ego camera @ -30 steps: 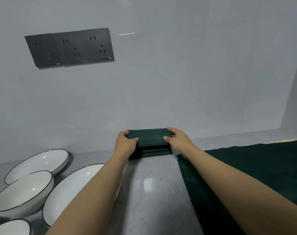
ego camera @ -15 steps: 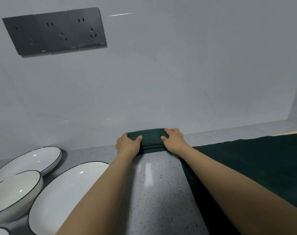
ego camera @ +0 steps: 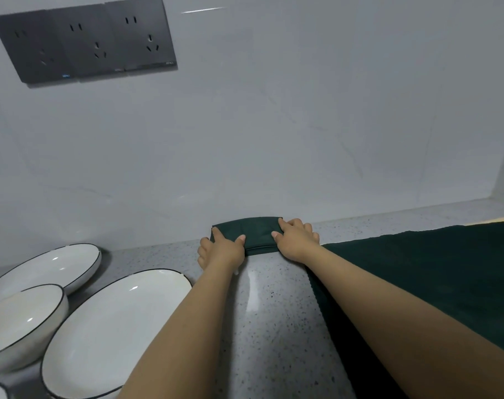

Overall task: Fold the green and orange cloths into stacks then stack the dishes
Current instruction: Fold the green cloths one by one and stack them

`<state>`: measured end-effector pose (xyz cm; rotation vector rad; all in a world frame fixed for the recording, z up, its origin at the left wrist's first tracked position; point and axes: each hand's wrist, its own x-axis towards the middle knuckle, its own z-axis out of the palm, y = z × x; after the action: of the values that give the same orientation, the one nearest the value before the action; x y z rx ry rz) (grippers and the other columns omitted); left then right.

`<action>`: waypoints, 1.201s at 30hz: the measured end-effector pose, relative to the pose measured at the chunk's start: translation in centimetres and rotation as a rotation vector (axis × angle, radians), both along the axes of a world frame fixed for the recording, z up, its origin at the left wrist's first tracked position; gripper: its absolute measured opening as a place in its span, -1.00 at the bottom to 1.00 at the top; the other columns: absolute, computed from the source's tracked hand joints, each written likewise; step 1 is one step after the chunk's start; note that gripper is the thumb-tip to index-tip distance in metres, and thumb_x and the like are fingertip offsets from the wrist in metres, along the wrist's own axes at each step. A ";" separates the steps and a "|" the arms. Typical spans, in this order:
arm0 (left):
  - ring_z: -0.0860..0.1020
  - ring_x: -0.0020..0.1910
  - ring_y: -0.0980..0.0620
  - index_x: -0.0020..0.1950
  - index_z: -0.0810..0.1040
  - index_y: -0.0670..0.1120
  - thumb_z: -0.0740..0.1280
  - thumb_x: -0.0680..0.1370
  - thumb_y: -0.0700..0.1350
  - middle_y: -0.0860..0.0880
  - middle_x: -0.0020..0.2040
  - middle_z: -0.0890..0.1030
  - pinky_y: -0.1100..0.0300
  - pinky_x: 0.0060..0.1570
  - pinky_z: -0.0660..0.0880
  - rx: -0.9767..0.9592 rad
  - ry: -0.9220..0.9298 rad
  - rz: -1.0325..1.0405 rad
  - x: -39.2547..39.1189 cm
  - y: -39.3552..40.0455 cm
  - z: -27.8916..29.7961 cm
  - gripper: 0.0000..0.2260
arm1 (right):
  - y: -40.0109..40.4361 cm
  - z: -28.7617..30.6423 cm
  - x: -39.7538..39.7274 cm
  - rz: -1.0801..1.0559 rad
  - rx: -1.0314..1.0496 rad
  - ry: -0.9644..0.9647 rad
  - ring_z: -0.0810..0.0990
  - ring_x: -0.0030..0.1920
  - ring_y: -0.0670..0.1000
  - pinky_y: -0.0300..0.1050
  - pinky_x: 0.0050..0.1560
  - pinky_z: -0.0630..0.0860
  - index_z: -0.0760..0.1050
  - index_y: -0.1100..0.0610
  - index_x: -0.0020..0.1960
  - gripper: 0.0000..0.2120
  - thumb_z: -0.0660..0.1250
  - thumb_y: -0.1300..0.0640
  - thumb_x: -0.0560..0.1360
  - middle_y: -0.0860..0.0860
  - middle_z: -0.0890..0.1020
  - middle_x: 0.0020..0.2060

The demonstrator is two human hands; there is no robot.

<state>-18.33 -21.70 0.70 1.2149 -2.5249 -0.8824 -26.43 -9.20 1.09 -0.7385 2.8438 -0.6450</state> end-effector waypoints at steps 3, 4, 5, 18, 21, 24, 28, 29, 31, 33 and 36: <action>0.08 0.47 -0.17 0.57 -0.02 -0.02 0.16 0.57 0.22 -0.18 0.51 0.03 -0.02 0.43 0.09 0.013 0.114 0.008 0.3 0.0 0.4 -0.33 | 0.4 0.6 0.0 0.007 -0.089 -0.053 0.12 0.45 0.14 0.02 0.40 0.12 -0.03 0.02 0.55 -0.48 -0.03 -0.09 0.64 0.04 0.13 0.49; 0.06 0.48 -0.17 0.57 0.00 -0.02 0.17 0.57 0.22 -0.18 0.52 0.00 -0.04 0.43 0.10 0.020 0.153 0.007 0.4 0.0 0.4 -0.33 | 0.4 0.7 0.0 0.010 -0.137 -0.080 0.11 0.46 0.15 0.04 0.42 0.10 -0.03 0.01 0.55 -0.48 -0.02 -0.09 0.64 0.05 0.11 0.50; 0.03 0.49 -0.17 0.56 0.02 -0.03 0.17 0.57 0.22 -0.17 0.53 -0.03 -0.06 0.44 0.09 0.016 0.185 0.001 0.5 0.2 0.6 -0.33 | 0.5 0.8 0.0 0.009 -0.190 -0.103 0.09 0.47 0.16 0.05 0.43 0.09 -0.03 0.01 0.55 -0.47 -0.01 -0.10 0.64 0.06 0.10 0.51; -0.24 0.53 -0.07 0.56 0.04 -0.10 0.08 0.63 0.14 -0.17 0.56 -0.18 -0.02 0.46 -0.30 -0.201 0.224 -0.083 2.5 3.2 1.5 -0.42 | 3.0 1.6 3.0 -0.026 -0.332 -0.003 0.16 0.44 0.15 0.04 0.39 0.14 0.04 -0.03 0.53 -0.49 0.06 -0.07 0.62 -0.01 0.26 0.46; -0.23 0.54 -0.08 0.55 0.07 -0.13 0.08 0.64 0.08 -0.18 0.56 -0.16 -0.01 0.45 -0.31 -0.271 0.231 -0.127 4.2 4.9 1.3 -0.46 | 5.1 1.6 4.9 0.010 -0.299 0.078 0.19 0.42 0.12 0.01 0.37 0.14 0.15 0.02 0.50 -0.56 0.04 -0.01 0.64 0.00 0.32 0.43; -0.22 0.54 -0.07 0.55 0.09 -0.12 0.08 0.64 0.05 -0.17 0.56 -0.15 0.00 0.47 -0.29 -0.312 0.221 -0.194 7.1 7.5 1.6 -0.48 | 8.1 1.9 7.5 0.027 -0.286 0.098 0.16 0.45 0.08 -0.02 0.41 0.09 0.13 0.01 0.51 -0.55 0.03 -0.01 0.64 -0.04 0.27 0.46; -0.15 0.55 -0.01 0.55 0.09 -0.12 0.03 0.65 0.04 -0.13 0.57 -0.04 -0.03 0.45 -0.33 -0.256 0.178 -0.288 10.8 11.8 1.6 -0.50 | 12.3 1.5 11.3 0.055 -0.268 0.127 0.17 0.44 0.05 -0.05 0.41 0.08 0.17 0.00 0.50 -0.56 0.06 0.00 0.63 -0.06 0.28 0.45; -0.12 0.55 0.02 0.55 0.10 -0.11 0.02 0.65 0.05 -0.11 0.57 0.01 -0.05 0.44 -0.35 -0.244 0.164 -0.309 12.6 13.4 1.6 -0.51 | 14.0 1.3 13.0 0.056 -0.265 0.140 0.18 0.43 0.04 -0.06 0.40 0.09 0.19 -0.01 0.50 -0.56 0.07 0.00 0.63 -0.06 0.28 0.45; -0.06 0.55 0.04 0.55 0.11 -0.08 0.01 0.65 0.04 -0.07 0.56 0.09 -0.07 0.44 -0.35 -0.225 0.163 -0.340 15.0 15.7 1.3 -0.52 | 16.6 1.0 15.6 0.074 -0.258 0.169 0.19 0.42 0.02 -0.08 0.39 0.08 0.21 -0.02 0.48 -0.57 0.08 0.00 0.63 -0.07 0.29 0.44; 0.01 0.54 0.07 0.54 0.14 -0.06 0.02 0.65 0.03 -0.02 0.54 0.16 -0.07 0.44 -0.33 -0.224 0.172 -0.351 16.9 17.4 1.1 -0.54 | 18.8 0.7 17.6 0.087 -0.250 0.188 0.21 0.41 -0.01 -0.10 0.38 0.09 0.25 -0.03 0.47 -0.59 0.10 -0.01 0.62 -0.08 0.32 0.42; 0.13 0.50 0.10 0.50 0.23 -0.04 0.04 0.65 0.01 0.02 0.49 0.26 -0.05 0.46 -0.29 -0.194 0.209 -0.416 20.7 20.9 1.3 -0.58 | 23.2 0.5 21.2 0.071 -0.233 0.224 0.23 0.39 -0.03 -0.14 0.35 0.11 0.30 -0.05 0.44 -0.61 0.12 -0.02 0.61 -0.10 0.37 0.39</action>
<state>2.38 -0.75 1.99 0.5183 -2.6516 -0.7717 -5.19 13.96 1.55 -1.0011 2.9553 -0.9508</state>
